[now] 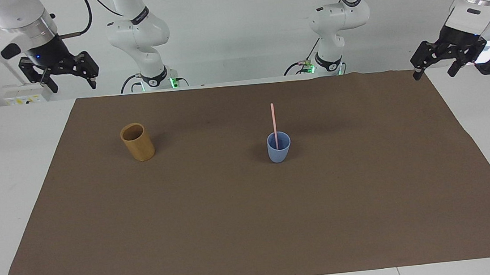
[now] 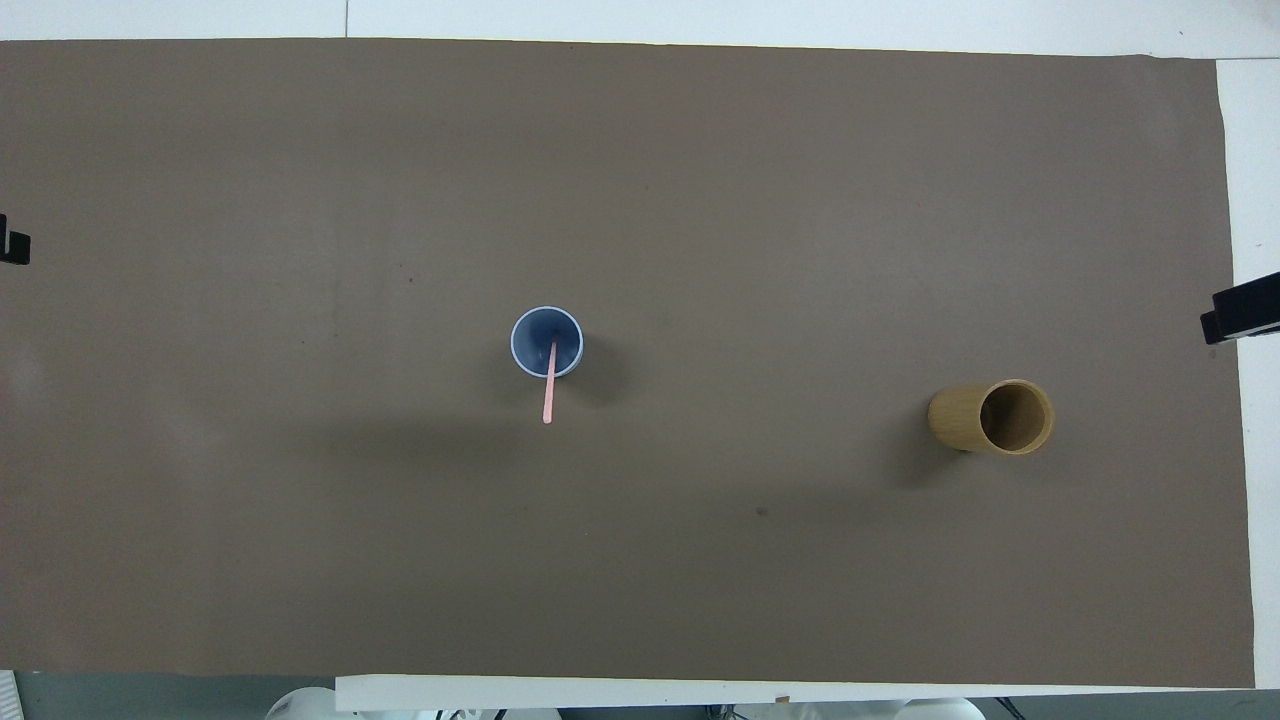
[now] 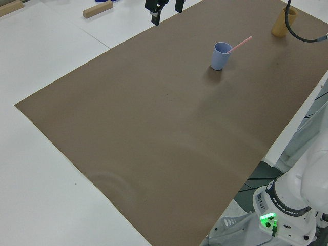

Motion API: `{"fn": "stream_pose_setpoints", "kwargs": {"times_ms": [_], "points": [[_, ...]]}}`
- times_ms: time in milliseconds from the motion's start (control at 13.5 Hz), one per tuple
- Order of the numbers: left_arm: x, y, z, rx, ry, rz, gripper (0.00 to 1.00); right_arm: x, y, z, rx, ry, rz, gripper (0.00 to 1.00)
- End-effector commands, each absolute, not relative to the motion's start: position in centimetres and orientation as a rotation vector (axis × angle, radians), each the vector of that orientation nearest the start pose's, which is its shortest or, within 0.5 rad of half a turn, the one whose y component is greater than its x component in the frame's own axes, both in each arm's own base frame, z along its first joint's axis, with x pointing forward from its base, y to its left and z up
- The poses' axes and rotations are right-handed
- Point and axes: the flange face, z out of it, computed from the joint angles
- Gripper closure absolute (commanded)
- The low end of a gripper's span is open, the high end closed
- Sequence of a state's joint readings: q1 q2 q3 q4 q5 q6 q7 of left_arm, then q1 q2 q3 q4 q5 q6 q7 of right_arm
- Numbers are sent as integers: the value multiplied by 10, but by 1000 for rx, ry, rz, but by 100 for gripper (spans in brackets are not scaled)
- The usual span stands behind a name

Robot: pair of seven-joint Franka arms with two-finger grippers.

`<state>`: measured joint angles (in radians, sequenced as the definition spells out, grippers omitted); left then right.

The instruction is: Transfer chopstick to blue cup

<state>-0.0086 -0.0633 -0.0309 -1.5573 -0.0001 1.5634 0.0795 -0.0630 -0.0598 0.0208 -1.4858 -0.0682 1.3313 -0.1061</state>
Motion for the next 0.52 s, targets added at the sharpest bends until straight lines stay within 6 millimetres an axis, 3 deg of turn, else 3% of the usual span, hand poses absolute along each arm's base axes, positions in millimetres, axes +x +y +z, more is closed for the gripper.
{"fn": "stream_pose_setpoints", "kwargs": {"times_ms": [0, 443], "points": [[529, -24, 662, -3143, 225, -88, 0, 501, -30, 676, -3208, -58, 156, 0], [506, -30, 651, -3137, 244, 74, 0, 502, -29, 675, -3203, -62, 160, 0]]}}
